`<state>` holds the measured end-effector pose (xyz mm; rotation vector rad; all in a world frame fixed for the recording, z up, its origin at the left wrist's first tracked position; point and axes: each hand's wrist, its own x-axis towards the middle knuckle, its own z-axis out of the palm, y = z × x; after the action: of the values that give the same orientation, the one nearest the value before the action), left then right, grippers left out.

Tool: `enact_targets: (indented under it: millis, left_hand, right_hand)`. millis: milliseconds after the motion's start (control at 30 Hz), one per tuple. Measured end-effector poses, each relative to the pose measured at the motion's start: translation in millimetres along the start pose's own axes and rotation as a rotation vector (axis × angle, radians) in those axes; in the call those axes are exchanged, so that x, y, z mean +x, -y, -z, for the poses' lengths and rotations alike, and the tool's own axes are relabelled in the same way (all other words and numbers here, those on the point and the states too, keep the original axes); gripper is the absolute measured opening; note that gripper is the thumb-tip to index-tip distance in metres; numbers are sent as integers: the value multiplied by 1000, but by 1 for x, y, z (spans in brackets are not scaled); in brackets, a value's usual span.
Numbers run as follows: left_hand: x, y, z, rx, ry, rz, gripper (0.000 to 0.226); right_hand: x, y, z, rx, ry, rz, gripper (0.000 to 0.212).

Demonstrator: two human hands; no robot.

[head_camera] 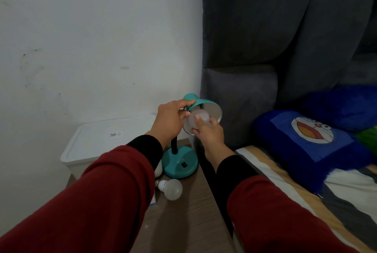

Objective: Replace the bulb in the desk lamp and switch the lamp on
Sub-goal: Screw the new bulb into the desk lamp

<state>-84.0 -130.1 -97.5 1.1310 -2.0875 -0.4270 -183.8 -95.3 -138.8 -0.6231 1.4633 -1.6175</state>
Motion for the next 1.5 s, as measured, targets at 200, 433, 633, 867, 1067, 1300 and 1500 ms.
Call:
enact_targets:
  millis: [200, 433, 633, 867, 1067, 1300, 1500]
  left_hand:
    - [1, -1, 0, -18, 13, 25, 38]
    - [-1, -4, 2, -24, 18, 25, 38]
    - [-3, -7, 4, -7, 31, 36, 38]
    - [-12, -11, 15, 54, 110, 70, 53]
    - [-21, -5, 30, 189, 214, 188, 50]
    - [-33, 12, 46, 438, 395, 301, 48]
    - [-50, 19, 70, 566, 449, 340, 50]
  right_hand:
    - [0, 4, 4, -48, 30, 25, 76]
    - [2, 4, 2, 59, 21, -6, 58]
    - [-1, 12, 4, -250, 65, -49, 49]
    - [-12, 35, 11, -836, 81, 38, 59]
    - [-19, 48, 15, -1044, 97, 26, 60]
    - [-37, 58, 12, -1279, 138, 90, 51]
    - [-54, 64, 7, -1462, 228, 134, 51]
